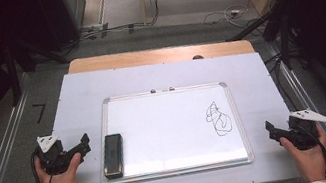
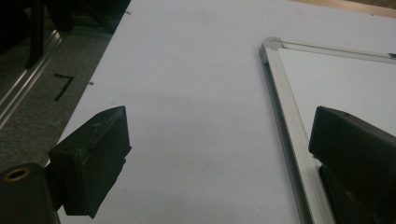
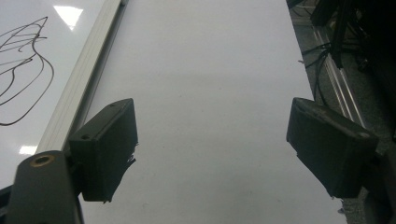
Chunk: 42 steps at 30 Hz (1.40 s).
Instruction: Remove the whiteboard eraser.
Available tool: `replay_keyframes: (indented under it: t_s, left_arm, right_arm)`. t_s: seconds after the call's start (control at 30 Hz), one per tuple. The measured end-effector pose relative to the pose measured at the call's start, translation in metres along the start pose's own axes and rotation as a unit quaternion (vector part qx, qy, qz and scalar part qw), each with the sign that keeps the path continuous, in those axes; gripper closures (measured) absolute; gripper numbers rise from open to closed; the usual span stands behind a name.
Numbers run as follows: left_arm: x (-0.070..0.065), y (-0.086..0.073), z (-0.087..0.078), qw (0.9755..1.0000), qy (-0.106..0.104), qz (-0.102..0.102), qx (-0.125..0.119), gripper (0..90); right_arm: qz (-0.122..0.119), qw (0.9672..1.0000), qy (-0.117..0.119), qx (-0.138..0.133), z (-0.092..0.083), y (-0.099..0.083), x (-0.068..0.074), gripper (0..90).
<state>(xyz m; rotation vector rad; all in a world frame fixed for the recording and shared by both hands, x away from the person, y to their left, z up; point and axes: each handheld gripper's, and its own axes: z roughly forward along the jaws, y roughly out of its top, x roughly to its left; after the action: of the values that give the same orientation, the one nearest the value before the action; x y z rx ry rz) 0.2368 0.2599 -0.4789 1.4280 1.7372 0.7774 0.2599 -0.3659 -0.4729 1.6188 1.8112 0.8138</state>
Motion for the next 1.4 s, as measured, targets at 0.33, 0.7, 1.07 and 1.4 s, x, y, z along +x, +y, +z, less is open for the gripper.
replay_keyframes:
  t_s: [0.33, 0.7, 1.07, 1.4]
  left_arm:
    - [-0.009, -0.002, 0.003, 0.9999, -0.01, 0.006, 0.01, 5.6]
    - [-0.02, -0.005, 0.003, 0.9996, -0.013, 0.017, 0.02, 5.9]
    - [-0.027, -0.008, 0.004, 0.999, -0.016, 0.03, 0.029, 5.9]
    - [-0.033, -0.009, 0.005, 0.9987, -0.018, 0.037, 0.031, 5.9]
  right_arm:
    - [0.001, 1.0, 0.001, 0.001, 0.0, 0.0, 0.001, 15.5]
    - [0.0, 1.0, 0.0, 0.001, -0.001, 0.0, 0.002, 15.4]
    - [-0.003, 1.0, -0.003, 0.004, 0.0, 0.0, 0.002, 15.4]
    - [-0.001, 1.0, -0.005, 0.004, 0.0, 0.0, 0.002, 15.4]
